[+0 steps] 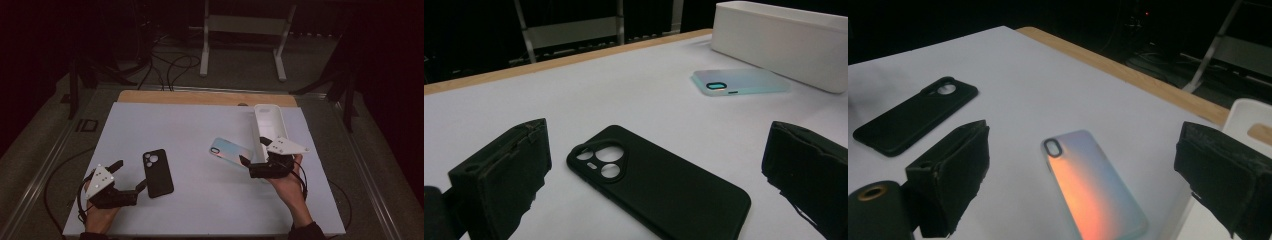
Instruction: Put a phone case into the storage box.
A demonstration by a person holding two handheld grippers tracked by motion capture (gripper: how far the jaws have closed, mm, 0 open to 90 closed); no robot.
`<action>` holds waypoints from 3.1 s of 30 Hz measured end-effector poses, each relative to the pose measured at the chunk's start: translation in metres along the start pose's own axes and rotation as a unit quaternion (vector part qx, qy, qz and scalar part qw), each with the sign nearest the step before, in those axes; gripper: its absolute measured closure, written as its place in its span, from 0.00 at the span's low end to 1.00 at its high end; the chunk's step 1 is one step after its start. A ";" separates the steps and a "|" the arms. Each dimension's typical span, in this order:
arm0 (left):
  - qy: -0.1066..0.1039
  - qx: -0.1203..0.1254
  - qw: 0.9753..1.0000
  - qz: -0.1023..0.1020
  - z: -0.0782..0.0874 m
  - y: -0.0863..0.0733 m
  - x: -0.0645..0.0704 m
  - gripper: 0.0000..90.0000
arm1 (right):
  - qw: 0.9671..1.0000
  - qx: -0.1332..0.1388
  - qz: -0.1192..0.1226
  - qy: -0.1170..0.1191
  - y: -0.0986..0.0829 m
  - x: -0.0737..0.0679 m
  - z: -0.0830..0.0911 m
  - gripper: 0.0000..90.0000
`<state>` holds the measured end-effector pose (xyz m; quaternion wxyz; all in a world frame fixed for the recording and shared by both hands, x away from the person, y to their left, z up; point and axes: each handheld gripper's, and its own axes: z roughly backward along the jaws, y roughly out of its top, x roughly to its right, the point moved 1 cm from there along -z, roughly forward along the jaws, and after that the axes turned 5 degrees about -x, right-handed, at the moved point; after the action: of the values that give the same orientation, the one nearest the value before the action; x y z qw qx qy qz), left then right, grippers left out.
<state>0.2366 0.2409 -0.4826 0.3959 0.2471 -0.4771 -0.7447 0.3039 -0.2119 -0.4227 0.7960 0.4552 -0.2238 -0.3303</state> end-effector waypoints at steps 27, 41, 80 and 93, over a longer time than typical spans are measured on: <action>0.001 -0.004 1.000 -0.002 -0.001 0.000 0.000 0.00 | 0.992 -0.101 0.068 0.029 0.041 0.021 -0.047 0.09; 0.001 -0.007 1.000 -0.004 -0.001 -0.001 0.000 0.00 | 0.971 -0.195 0.132 0.043 0.041 0.022 -0.079 0.09; -0.002 -0.008 1.000 -0.003 -0.002 -0.001 0.000 0.00 | 0.884 -0.427 0.178 0.067 0.022 0.017 -0.163 0.09; -0.002 -0.008 1.000 -0.003 -0.001 -0.001 0.000 0.00 | 0.852 -0.492 0.170 0.061 0.016 0.018 -0.181 0.11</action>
<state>0.2371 0.2406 -0.4844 0.3945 0.2444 -0.4710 -0.7502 0.4398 -0.1152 -0.4957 0.9715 -0.0216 -0.0572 -0.2289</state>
